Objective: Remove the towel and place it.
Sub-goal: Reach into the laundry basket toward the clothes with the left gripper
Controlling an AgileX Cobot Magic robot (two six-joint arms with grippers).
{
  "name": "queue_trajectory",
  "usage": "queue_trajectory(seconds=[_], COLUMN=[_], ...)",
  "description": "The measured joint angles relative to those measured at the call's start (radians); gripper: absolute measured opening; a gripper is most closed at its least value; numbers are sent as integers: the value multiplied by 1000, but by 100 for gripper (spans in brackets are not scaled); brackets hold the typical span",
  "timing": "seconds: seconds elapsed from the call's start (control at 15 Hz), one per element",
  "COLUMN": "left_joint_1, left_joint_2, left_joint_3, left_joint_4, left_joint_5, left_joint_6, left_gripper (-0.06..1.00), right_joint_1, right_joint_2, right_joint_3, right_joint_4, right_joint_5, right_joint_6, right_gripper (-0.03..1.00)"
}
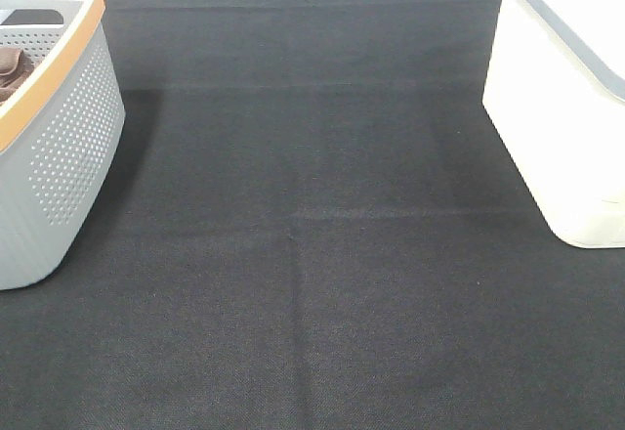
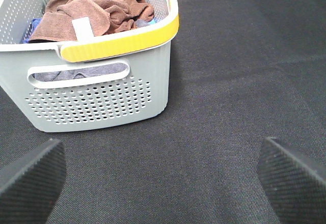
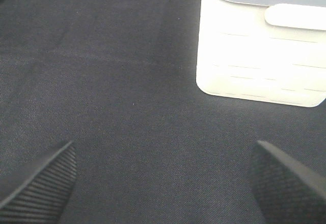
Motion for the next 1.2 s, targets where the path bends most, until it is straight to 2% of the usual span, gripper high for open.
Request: queue_trajectory(seconds=[1.2], left_joint_1=[0], left_joint_2=[0], left_joint_3=[0], left_joint_4=[0], left_joint_5=[0], left_joint_6=[0], left_gripper=[97], right_joint_1=[0], right_joint_2=[0], right_joint_3=[0], right_joint_4=[0], right_joint_5=[0], right_joint_6=[0], right_gripper=[85])
